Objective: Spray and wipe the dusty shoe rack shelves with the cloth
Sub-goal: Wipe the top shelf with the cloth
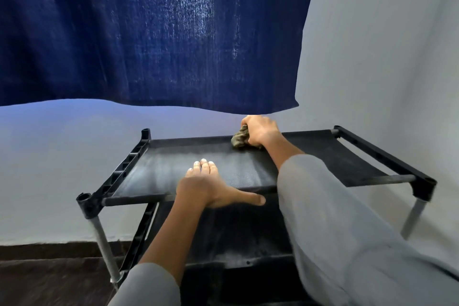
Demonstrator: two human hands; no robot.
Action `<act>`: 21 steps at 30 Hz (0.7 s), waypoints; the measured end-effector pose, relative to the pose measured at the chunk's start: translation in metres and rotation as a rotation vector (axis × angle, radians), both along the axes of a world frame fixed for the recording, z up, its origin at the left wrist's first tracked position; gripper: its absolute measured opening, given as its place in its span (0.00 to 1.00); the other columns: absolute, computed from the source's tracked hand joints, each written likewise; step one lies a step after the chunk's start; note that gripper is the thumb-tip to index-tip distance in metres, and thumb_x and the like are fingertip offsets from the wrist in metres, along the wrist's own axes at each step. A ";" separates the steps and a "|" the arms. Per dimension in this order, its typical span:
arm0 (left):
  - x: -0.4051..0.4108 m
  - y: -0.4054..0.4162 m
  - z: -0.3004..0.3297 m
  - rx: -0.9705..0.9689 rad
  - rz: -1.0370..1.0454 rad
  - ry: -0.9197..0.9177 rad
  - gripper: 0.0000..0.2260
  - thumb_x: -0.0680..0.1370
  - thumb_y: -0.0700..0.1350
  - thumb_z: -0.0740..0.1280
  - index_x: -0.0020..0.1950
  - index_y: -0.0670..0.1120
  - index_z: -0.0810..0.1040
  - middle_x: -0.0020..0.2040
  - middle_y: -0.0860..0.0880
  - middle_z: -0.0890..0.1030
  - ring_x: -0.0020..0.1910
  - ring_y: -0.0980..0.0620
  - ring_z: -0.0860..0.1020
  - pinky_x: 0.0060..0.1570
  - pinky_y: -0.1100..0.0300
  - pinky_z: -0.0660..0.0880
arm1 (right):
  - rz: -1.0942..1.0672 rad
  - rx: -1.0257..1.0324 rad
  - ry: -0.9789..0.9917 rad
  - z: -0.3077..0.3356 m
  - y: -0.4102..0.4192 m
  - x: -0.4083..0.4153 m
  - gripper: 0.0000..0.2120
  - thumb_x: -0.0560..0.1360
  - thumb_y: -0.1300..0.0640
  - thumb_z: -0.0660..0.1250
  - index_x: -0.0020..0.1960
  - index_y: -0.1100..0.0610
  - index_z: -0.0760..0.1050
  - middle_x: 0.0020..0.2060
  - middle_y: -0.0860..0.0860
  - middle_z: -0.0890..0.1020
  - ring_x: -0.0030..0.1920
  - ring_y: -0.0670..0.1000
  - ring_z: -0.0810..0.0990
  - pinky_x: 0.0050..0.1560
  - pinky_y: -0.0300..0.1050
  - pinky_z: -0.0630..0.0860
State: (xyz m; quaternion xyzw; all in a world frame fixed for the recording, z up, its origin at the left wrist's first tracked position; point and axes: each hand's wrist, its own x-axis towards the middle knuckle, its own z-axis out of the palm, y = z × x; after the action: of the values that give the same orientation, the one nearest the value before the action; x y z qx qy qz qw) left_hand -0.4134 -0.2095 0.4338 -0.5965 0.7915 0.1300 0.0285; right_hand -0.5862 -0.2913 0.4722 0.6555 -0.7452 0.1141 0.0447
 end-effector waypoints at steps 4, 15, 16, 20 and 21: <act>-0.001 0.005 0.003 0.004 0.010 0.021 0.69 0.51 0.83 0.61 0.80 0.44 0.46 0.81 0.45 0.49 0.79 0.46 0.49 0.74 0.48 0.54 | -0.022 0.133 0.012 0.003 0.007 0.002 0.18 0.72 0.59 0.68 0.61 0.49 0.75 0.56 0.52 0.78 0.55 0.55 0.77 0.51 0.45 0.74; 0.002 0.025 0.018 -0.042 0.046 0.043 0.64 0.53 0.82 0.63 0.79 0.45 0.53 0.80 0.46 0.55 0.77 0.44 0.55 0.73 0.48 0.59 | 0.128 0.749 0.021 0.056 0.120 -0.032 0.14 0.75 0.53 0.69 0.59 0.47 0.73 0.56 0.49 0.77 0.58 0.54 0.76 0.62 0.53 0.73; 0.002 0.028 0.020 -0.054 0.045 0.031 0.63 0.54 0.82 0.62 0.79 0.45 0.55 0.79 0.46 0.56 0.77 0.44 0.57 0.73 0.48 0.59 | 0.122 0.695 0.010 0.055 0.125 -0.035 0.16 0.75 0.53 0.69 0.62 0.47 0.73 0.57 0.49 0.77 0.58 0.54 0.76 0.62 0.52 0.73; 0.002 0.035 0.020 -0.116 0.037 -0.019 0.63 0.54 0.83 0.60 0.78 0.43 0.57 0.78 0.44 0.59 0.76 0.43 0.59 0.73 0.48 0.56 | 0.091 0.467 -0.002 0.039 0.140 -0.063 0.19 0.73 0.55 0.71 0.63 0.51 0.75 0.57 0.50 0.79 0.56 0.53 0.77 0.58 0.47 0.73; 0.000 0.036 0.018 -0.131 0.028 -0.021 0.64 0.54 0.83 0.59 0.78 0.42 0.57 0.78 0.44 0.59 0.76 0.44 0.58 0.74 0.47 0.54 | 0.061 0.421 -0.005 0.033 0.144 -0.077 0.18 0.73 0.57 0.71 0.62 0.52 0.76 0.55 0.51 0.80 0.55 0.53 0.78 0.57 0.45 0.74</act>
State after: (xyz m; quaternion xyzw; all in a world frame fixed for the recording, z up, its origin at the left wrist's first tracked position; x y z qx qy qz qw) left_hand -0.4137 -0.1740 0.4522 -0.6096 0.7895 0.0720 -0.0040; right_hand -0.6636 -0.1478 0.5055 0.6723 -0.7325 -0.0413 -0.0987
